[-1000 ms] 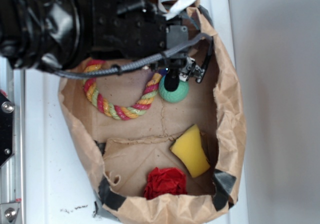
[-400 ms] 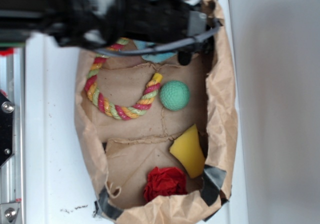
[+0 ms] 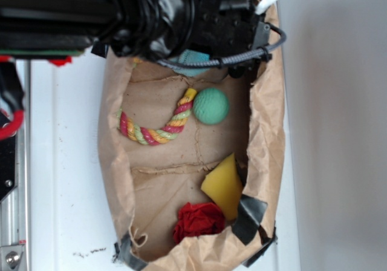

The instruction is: Grab the blue cloth.

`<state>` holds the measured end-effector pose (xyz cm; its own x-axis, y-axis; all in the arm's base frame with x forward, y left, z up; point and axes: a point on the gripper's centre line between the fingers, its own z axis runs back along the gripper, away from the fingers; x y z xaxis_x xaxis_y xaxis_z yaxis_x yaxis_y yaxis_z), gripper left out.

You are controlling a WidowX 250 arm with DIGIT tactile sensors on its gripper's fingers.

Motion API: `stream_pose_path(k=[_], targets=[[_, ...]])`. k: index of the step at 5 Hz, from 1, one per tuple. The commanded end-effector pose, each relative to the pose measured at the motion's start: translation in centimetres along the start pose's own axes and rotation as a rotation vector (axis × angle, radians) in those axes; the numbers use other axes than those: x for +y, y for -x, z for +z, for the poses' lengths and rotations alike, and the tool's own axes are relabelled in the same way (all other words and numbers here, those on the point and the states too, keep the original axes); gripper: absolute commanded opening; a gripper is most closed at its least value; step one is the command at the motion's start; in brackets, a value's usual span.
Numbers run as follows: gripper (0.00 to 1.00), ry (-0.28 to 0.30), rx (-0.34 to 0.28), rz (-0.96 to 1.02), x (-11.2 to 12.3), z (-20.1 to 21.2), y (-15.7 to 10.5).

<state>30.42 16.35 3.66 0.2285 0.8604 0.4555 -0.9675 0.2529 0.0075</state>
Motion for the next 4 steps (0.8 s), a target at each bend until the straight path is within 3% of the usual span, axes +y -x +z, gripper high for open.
stream_pose_path(k=[1,3,4], targets=[[0.00,0.038,-0.033,0.085,1.7,1.3,-3.2],[0.00,0.082,0.046,-0.033,2.4,2.2,-2.4],[0.00,0.155,0.151,-0.233,3.6,4.0,-1.1]])
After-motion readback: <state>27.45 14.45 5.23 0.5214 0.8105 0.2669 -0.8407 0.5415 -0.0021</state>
